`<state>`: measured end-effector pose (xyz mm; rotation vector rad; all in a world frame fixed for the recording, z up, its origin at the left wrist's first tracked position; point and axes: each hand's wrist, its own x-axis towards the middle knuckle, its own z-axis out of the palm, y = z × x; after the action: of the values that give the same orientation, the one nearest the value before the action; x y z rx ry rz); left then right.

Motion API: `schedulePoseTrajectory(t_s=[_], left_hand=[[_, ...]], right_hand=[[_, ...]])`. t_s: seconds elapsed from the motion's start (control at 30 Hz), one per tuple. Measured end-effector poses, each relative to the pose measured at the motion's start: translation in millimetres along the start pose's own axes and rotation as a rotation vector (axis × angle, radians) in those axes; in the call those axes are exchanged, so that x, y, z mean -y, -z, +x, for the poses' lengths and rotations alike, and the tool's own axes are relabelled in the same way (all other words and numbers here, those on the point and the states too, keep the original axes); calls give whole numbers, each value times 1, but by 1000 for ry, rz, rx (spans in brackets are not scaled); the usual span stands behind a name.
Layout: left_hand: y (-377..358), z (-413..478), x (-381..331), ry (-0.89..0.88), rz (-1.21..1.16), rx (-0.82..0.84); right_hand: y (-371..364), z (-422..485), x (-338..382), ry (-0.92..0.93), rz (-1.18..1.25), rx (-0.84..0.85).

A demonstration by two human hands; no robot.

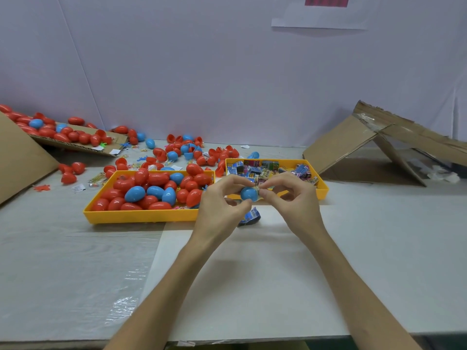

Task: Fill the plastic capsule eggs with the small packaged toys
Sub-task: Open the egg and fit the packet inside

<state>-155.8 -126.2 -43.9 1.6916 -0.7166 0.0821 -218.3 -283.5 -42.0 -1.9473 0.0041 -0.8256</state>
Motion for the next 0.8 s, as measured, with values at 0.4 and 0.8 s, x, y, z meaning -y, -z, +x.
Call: schedulePoseTrajectory(t_s=[0.4,0.8], left_hand=[[1,-1,0,-52,113,41],[0,0,2,75,-88,-20]], right_hand=[[0,-1,-2,-5,-20,69],[-6,-3,-7,69,-20,-16]])
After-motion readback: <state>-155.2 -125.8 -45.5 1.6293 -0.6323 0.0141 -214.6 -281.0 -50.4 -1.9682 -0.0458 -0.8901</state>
